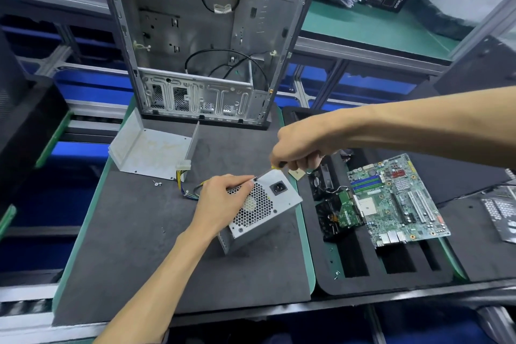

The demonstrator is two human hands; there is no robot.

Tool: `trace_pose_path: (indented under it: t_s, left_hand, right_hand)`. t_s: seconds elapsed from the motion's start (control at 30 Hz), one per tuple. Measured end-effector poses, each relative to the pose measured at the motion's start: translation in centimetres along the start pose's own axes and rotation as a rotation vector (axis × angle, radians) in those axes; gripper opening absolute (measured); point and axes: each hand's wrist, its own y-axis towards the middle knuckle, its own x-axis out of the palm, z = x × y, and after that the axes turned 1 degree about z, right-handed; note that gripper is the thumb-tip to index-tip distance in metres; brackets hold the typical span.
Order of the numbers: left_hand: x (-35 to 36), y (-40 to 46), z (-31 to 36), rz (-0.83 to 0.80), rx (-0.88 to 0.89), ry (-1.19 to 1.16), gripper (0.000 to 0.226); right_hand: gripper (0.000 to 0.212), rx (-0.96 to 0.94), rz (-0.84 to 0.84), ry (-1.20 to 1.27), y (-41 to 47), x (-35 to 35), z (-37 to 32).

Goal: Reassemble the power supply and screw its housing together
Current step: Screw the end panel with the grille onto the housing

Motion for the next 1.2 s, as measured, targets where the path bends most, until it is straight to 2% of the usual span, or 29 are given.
trace_pose_path:
  t_s: [0.07, 0.13, 0.2, 0.3, 0.33, 0.4, 0.47, 0.53, 0.63, 0.73, 0.8, 0.93, 1.0, 1.13, 1.2]
  left_hand:
    - [-0.1, 0.0, 0.1, -0.006, 0.003, -0.006, 0.016]
    - [-0.1, -0.1, 0.1, -0.010, 0.007, -0.008, 0.015]
    - [0.0, -0.2, 0.2, -0.007, 0.008, -0.012, 0.014]
    - [0.0, -0.4, 0.3, -0.003, 0.017, -0.013, 0.015]
    - [0.0, -0.4, 0.3, -0.002, 0.021, -0.009, 0.015]
    - [0.1, -0.6, 0.2, -0.004, 0.019, -0.007, 0.016]
    - [0.2, -0.6, 0.1, -0.010, 0.014, -0.016, 0.015]
    - [0.3, -0.6, -0.1, -0.010, 0.020, -0.019, 0.015]
    - [0.1, -0.3, -0.1, -0.005, 0.023, -0.022, 0.016]
    - [0.1, 0.0, -0.3, -0.003, 0.024, -0.004, 0.016]
    - [0.1, 0.1, -0.5, -0.001, 0.027, 0.007, 0.016]
    - [0.2, 0.1, -0.4, 0.008, 0.042, 0.011, 0.015]
    - [0.2, 0.0, -0.3, 0.014, 0.045, 0.008, 0.014]
    - [0.2, -0.2, -0.3, 0.011, 0.058, 0.010, 0.015]
    - [0.3, -0.2, -0.2, 0.013, 0.061, 0.013, 0.014]
  right_hand:
    - [0.039, -0.032, -0.010, -0.038, -0.2, 0.2, 0.2]
    - [0.036, -0.055, 0.008, -0.148, -0.3, 0.1, 0.6]
    - [0.024, -0.184, 0.115, -0.507, -0.6, 0.0, 0.9]
    - [0.022, -0.448, 0.333, -1.273, -1.4, -0.1, 0.6]
    - [0.021, -0.516, 0.384, -1.439, -1.7, -0.2, 0.5]
    - [0.019, -0.613, 0.409, -1.614, -2.1, -0.1, 0.0]
    - [0.011, -0.636, 0.380, -1.605, -2.1, 0.5, -0.5]
    - [0.024, -0.562, 0.345, -1.411, -1.7, 0.9, -0.9]
    - [0.034, -0.303, 0.226, -0.841, -0.7, 0.9, -1.1]
    - [0.027, -0.054, 0.014, -0.176, 0.3, 0.6, -1.0]
    - [0.026, -0.020, -0.039, -0.053, 0.3, 0.6, -1.0]
    - [0.037, -0.088, -0.002, -0.224, -0.5, 0.4, -1.2]
    - [0.034, -0.132, 0.039, -0.381, -1.1, 0.4, -1.3]
    - [0.009, -0.402, 0.324, -1.058, -2.3, 1.9, -1.7]
    - [0.005, -0.567, 0.435, -1.330, -3.0, 2.4, -1.9]
